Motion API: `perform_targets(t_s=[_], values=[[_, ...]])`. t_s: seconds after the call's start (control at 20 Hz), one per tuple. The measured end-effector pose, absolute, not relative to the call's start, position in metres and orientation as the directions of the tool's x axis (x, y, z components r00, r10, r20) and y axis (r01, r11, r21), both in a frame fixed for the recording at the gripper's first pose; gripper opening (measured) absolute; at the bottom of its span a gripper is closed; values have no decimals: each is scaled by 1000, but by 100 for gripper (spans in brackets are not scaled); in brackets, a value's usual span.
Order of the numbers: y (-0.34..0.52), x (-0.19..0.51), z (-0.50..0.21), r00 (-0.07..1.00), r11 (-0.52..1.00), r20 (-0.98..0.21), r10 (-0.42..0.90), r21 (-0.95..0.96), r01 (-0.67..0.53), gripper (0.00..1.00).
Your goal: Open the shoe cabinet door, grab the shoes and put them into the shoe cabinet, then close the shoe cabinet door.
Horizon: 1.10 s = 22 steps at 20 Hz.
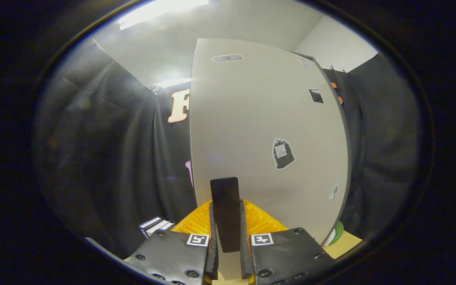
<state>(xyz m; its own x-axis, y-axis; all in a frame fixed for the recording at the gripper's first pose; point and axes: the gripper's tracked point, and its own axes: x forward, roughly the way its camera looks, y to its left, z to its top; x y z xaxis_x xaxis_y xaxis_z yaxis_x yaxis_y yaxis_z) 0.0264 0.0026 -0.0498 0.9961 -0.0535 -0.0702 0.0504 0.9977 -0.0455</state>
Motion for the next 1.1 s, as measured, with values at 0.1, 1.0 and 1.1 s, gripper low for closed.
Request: perform_targets(t_s=[0.1, 1.0, 1.1], values=[[0, 19, -48, 996, 997, -70, -57, -46, 54, 23], [-58, -70, -20, 980, 979, -34, -197, -56, 195, 18], [-67, -79, -17, 980, 979, -31, -196, -56, 194, 18]])
